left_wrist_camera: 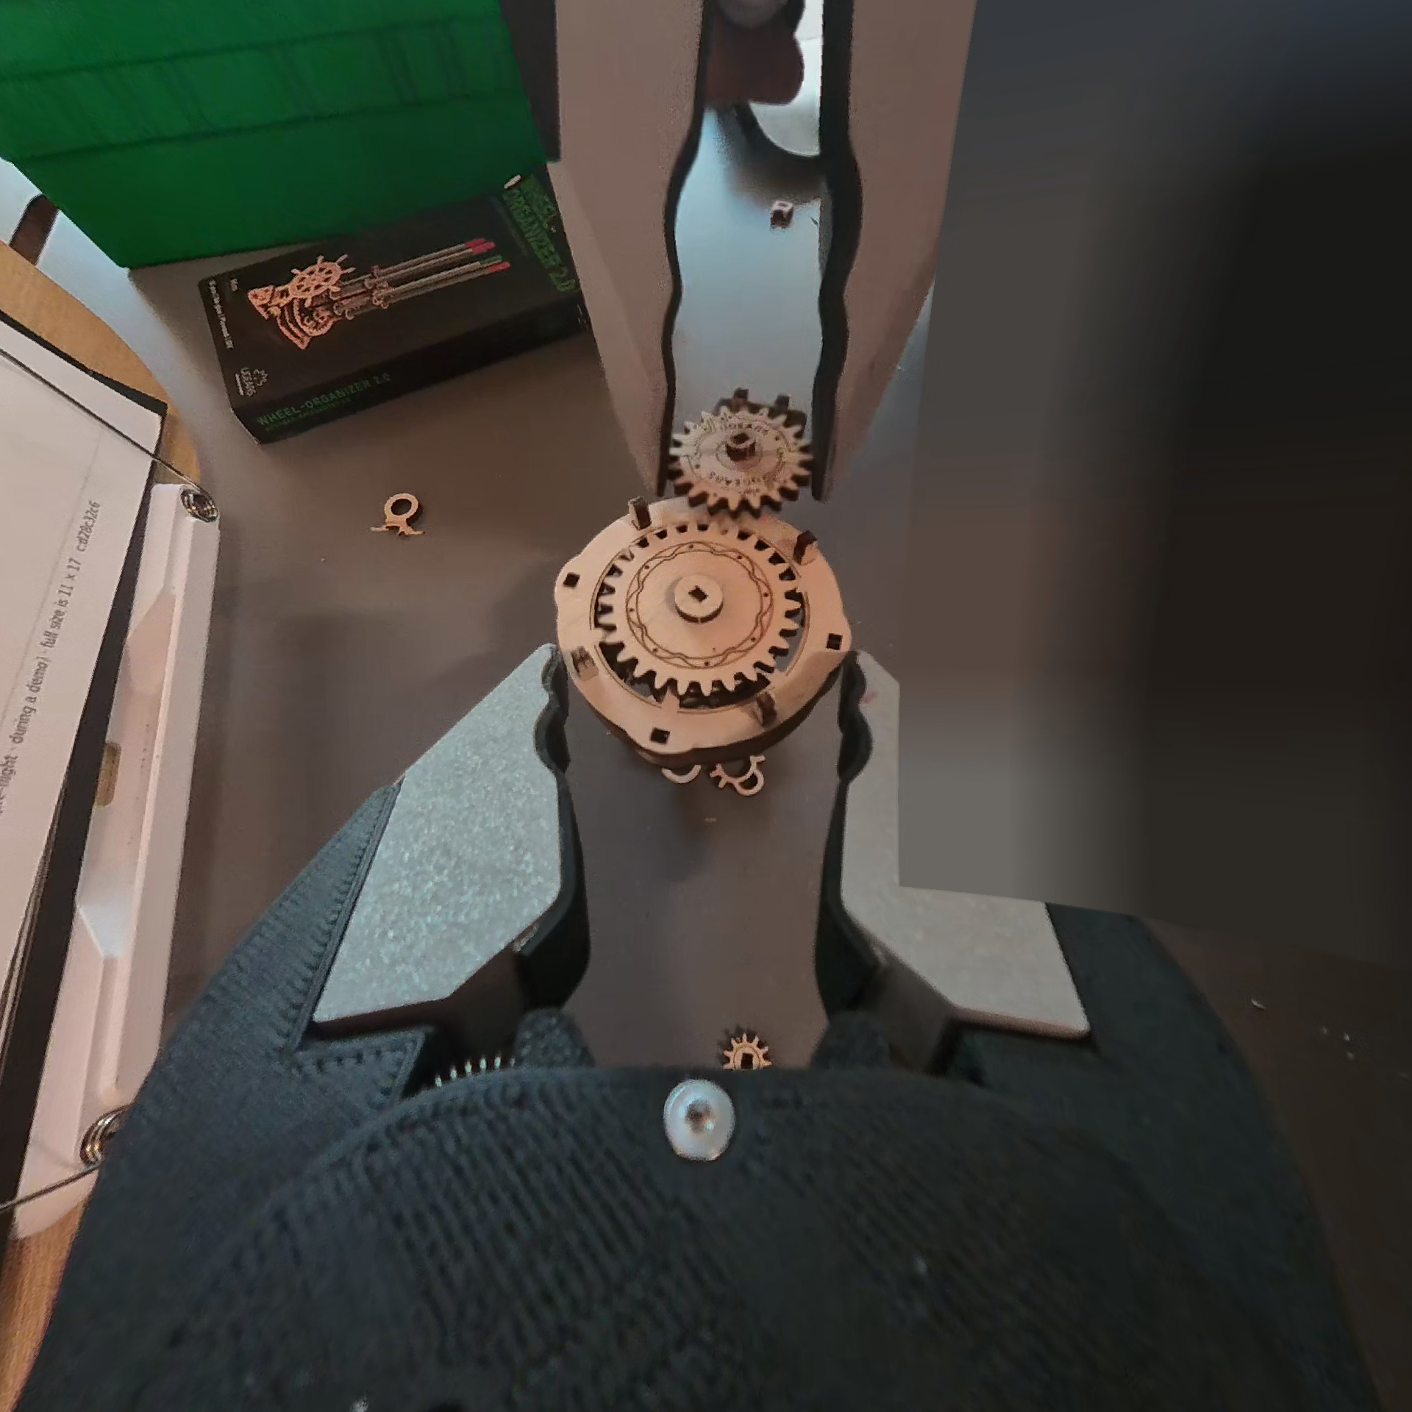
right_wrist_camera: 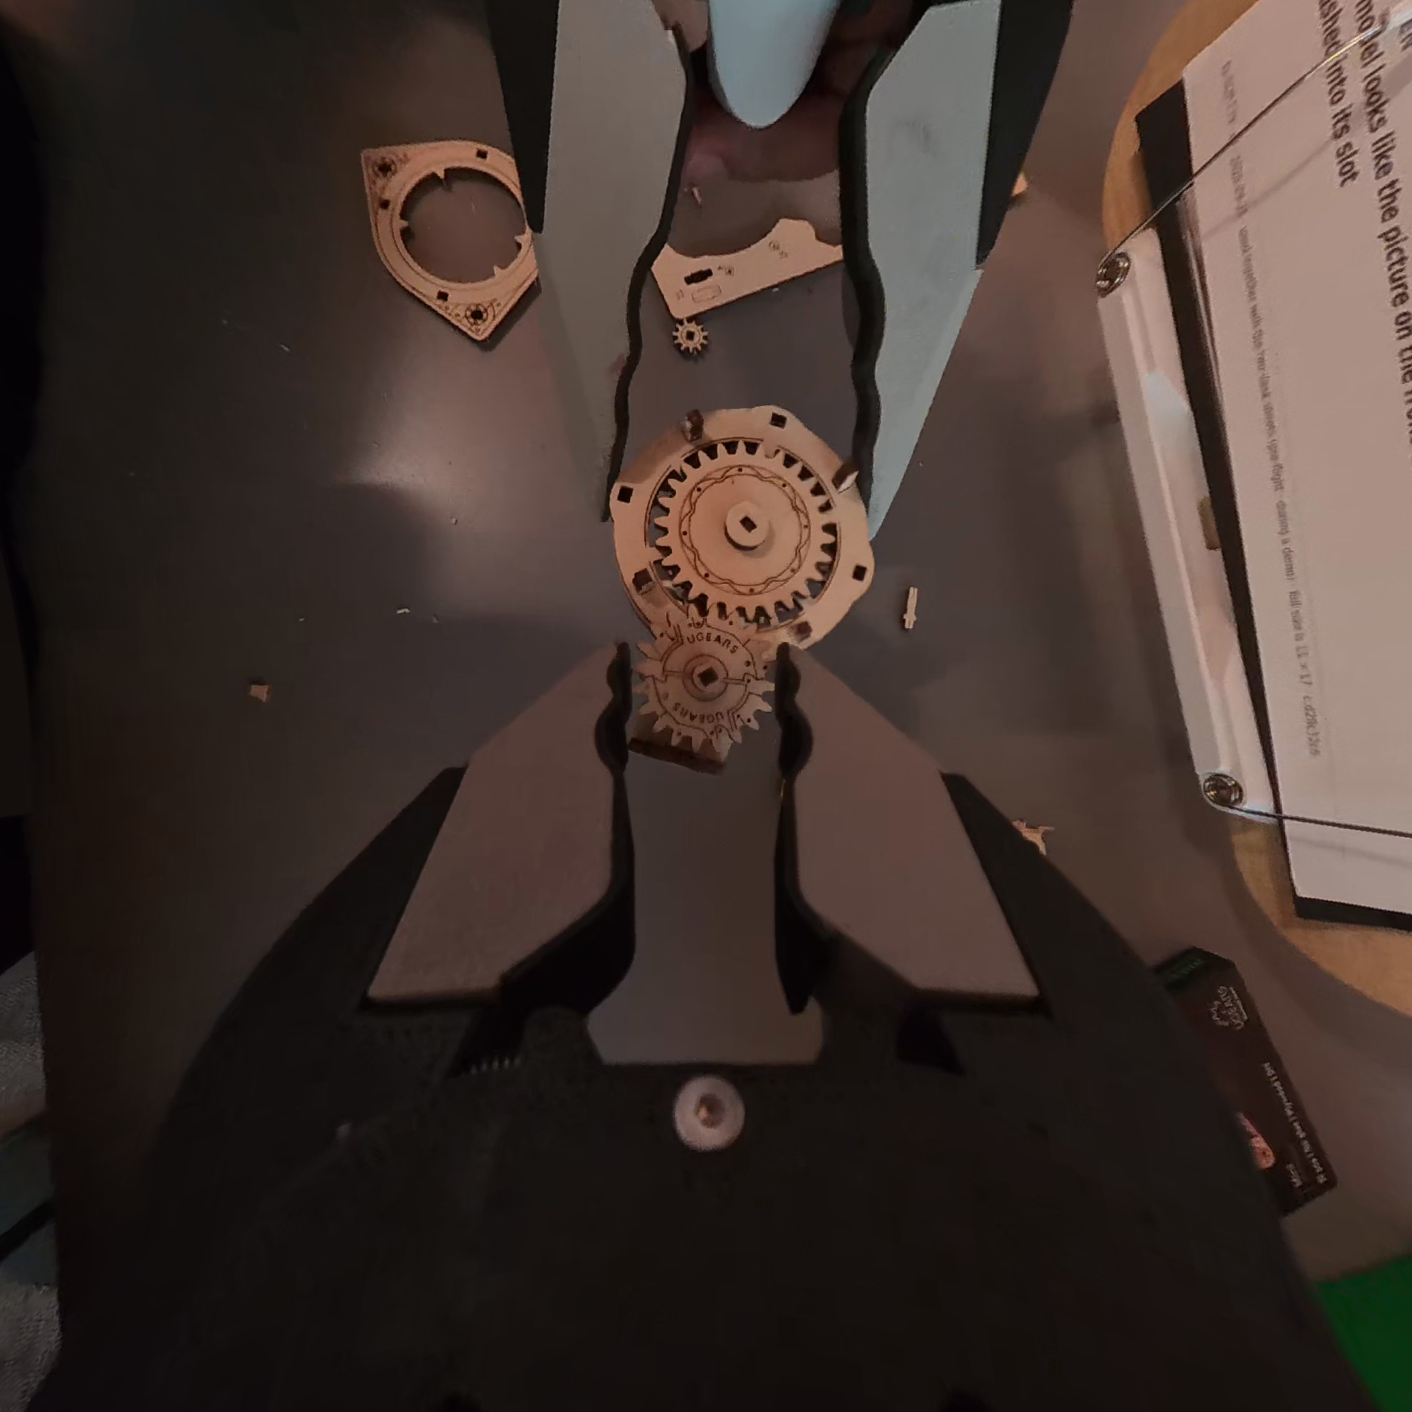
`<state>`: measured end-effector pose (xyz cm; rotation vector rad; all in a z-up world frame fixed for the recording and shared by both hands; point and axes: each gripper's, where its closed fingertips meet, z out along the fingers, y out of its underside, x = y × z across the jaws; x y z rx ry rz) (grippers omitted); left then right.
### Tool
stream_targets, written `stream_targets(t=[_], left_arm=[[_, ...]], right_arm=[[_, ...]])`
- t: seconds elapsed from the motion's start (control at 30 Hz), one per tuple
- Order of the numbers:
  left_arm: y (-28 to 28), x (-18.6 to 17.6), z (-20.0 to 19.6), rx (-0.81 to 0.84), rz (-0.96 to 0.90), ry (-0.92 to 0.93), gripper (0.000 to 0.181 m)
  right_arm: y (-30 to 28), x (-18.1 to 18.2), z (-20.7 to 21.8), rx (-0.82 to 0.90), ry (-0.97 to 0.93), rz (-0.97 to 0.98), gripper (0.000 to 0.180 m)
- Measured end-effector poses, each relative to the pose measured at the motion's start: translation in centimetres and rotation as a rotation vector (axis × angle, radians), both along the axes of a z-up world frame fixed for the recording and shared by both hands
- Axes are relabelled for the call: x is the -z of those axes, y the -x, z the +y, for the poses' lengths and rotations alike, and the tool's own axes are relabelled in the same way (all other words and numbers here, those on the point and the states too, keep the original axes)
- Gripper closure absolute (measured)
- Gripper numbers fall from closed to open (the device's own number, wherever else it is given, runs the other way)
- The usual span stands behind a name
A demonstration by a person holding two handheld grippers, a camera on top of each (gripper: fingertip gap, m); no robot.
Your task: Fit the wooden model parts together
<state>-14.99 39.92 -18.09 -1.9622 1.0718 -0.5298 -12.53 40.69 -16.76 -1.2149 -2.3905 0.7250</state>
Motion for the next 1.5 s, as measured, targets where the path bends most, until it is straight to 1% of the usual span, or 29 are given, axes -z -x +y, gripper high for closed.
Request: stream_targets(t=[0.2, 0.37, 0.53, 0.63, 0.7, 0.77, 0.87, 0.93, 1.07, 1.2, 1.3, 1.4, 1.5], left_arm=[[0.2, 0.3, 0.0, -0.004, 0.004, 0.009, 0.112], [0.3, 0.5, 0.0, -0.006, 0.003, 0.021, 0.113], [0.6, 0.3, -0.1, -0.011, 0.018, 0.013, 0.113], [0.8, -0.4, -0.4, -0.016, -0.003, 0.010, 0.112], [1.1, -1.0, -0.5, -0.030, -0.009, 0.007, 0.108], [1.5, -2.0, -0.8, -0.045, -0.001, -0.018, 0.107], [2.2, -4.1, -1.5, -0.086, -0.011, -0.055, 0.104], [2.6, -4.6, -2.6, -0.125, -0.018, -0.025, 0.094], [3.1, -3.3, -7.1, -0.198, 0.026, 0.031, 0.094], [3.7, -1.0, -13.6, -0.288, -0.005, 0.089, 0.093], [4.9, 0.5, -17.3, -0.384, -0.057, 0.111, 0.093], [6.9, 1.3, -19.4, -0.495, -0.087, 0.102, 0.093], [8.6, 1.6, -20.7, -0.575, -0.091, 0.072, 0.093]], right_arm=[[0.0, 0.1, 0.1, 0.013, 0.000, -0.010, 0.144], [0.3, -1.0, -0.2, 0.028, 0.062, 0.031, 0.129], [0.0, -2.9, 0.3, 0.073, 0.113, 0.121, 0.126], [-0.7, -4.3, 1.0, 0.137, 0.201, 0.209, 0.122], [-1.4, -4.8, 1.6, 0.191, 0.253, 0.259, 0.118], [-2.1, -4.9, 2.1, 0.242, 0.295, 0.306, 0.113], [-3.3, -4.3, 2.5, 0.311, 0.371, 0.358, 0.110], [-4.0, -3.3, 2.4, 0.346, 0.425, 0.377, 0.110], [-5.0, -1.2, 2.0, 0.412, 0.473, 0.408, 0.108], [-5.8, 0.8, 1.2, 0.468, 0.416, 0.411, 0.107], [-6.2, 1.6, 0.7, 0.501, 0.347, 0.425, 0.106], [-6.3, 1.6, 0.7, 0.544, 0.312, 0.471, 0.105], [-6.5, 1.3, 1.1, 0.597, 0.303, 0.549, 0.107]])
